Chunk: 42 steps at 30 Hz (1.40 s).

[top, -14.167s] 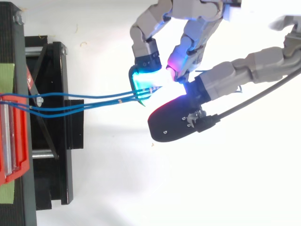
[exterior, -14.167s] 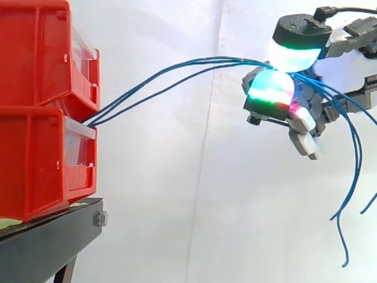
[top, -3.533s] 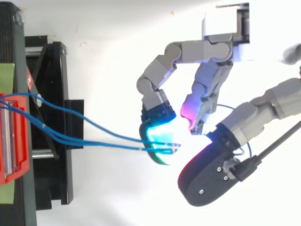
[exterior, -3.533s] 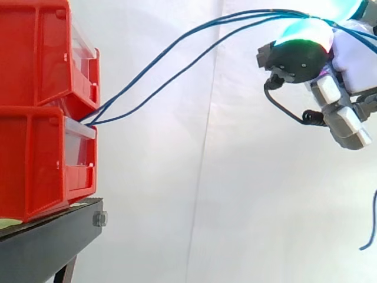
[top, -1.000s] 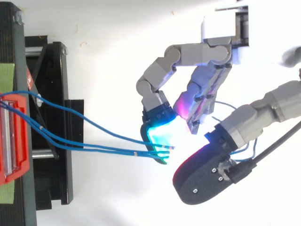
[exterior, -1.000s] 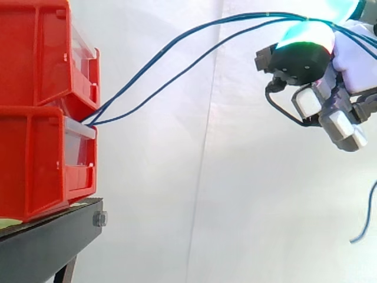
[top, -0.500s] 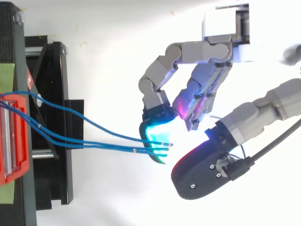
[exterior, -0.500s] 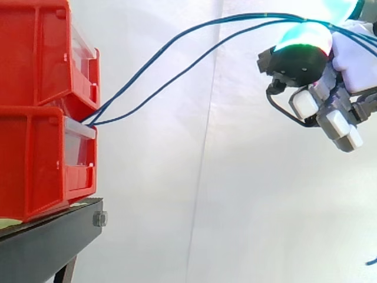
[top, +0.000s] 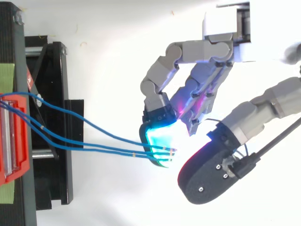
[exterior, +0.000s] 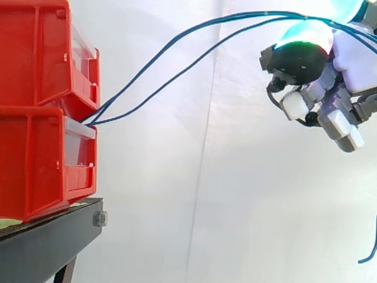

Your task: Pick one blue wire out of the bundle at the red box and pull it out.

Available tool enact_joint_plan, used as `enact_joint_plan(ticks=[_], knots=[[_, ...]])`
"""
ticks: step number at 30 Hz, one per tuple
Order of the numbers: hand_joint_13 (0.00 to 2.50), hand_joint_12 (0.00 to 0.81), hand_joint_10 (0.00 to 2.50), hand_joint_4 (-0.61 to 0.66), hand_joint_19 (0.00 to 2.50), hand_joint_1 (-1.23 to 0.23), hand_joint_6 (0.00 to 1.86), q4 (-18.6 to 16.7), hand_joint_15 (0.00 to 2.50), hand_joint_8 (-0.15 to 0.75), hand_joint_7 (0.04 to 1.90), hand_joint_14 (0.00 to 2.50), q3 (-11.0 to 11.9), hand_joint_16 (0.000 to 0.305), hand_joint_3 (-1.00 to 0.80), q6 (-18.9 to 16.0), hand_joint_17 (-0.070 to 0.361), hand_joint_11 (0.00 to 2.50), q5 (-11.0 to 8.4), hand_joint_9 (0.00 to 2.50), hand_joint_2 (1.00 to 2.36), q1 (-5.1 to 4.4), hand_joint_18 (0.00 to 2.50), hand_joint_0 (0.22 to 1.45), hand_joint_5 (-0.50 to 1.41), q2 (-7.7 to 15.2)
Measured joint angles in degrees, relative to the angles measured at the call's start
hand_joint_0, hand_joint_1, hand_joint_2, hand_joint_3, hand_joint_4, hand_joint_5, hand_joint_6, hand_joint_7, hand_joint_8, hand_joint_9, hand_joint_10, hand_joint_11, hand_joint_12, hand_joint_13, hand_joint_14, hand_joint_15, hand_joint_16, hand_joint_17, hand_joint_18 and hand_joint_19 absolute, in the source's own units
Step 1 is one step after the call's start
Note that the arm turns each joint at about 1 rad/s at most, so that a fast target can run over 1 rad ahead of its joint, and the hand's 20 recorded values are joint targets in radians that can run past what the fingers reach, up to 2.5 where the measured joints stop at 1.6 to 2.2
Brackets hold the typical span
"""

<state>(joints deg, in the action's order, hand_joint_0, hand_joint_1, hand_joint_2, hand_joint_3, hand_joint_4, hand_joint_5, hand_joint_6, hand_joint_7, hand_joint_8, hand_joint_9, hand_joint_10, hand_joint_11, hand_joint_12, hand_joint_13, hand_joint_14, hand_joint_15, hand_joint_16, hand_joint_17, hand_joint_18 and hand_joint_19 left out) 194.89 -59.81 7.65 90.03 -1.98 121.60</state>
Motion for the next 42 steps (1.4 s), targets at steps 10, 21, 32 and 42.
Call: enact_joint_plan(ticks=[10,21,32,42], knots=[[0.86,0.37,0.0,-0.11,0.37,-0.93,0.96,0.6,0.24,0.141,0.91,0.01,0.0,0.046,-0.5,0.0,0.104,0.15,0.28,0.77,1.0,0.01,0.88,0.66,-0.24,0.0],[0.88,0.417,0.01,0.0,0.47,-0.61,0.89,0.6,0.29,0.227,1.09,0.01,0.0,0.055,-0.48,0.0,0.123,0.22,0.4,1.01,1.0,-0.01,0.85,0.53,-0.16,0.0],[0.86,0.429,0.01,0.1,0.4,-0.85,0.97,0.7,0.29,0.296,0.91,0.01,0.0,0.053,-0.29,0.0,0.12,0.43,0.41,0.82,1.01,-0.04,0.88,0.73,-0.24,0.0],[0.88,0.453,0.01,0.13,0.46,-0.63,0.94,0.7,0.32,0.33,0.88,0.01,0.0,0.059,-0.5,0.0,0.132,0.43,0.41,0.9,1.0,-0.04,0.88,0.53,-0.22,0.0]])
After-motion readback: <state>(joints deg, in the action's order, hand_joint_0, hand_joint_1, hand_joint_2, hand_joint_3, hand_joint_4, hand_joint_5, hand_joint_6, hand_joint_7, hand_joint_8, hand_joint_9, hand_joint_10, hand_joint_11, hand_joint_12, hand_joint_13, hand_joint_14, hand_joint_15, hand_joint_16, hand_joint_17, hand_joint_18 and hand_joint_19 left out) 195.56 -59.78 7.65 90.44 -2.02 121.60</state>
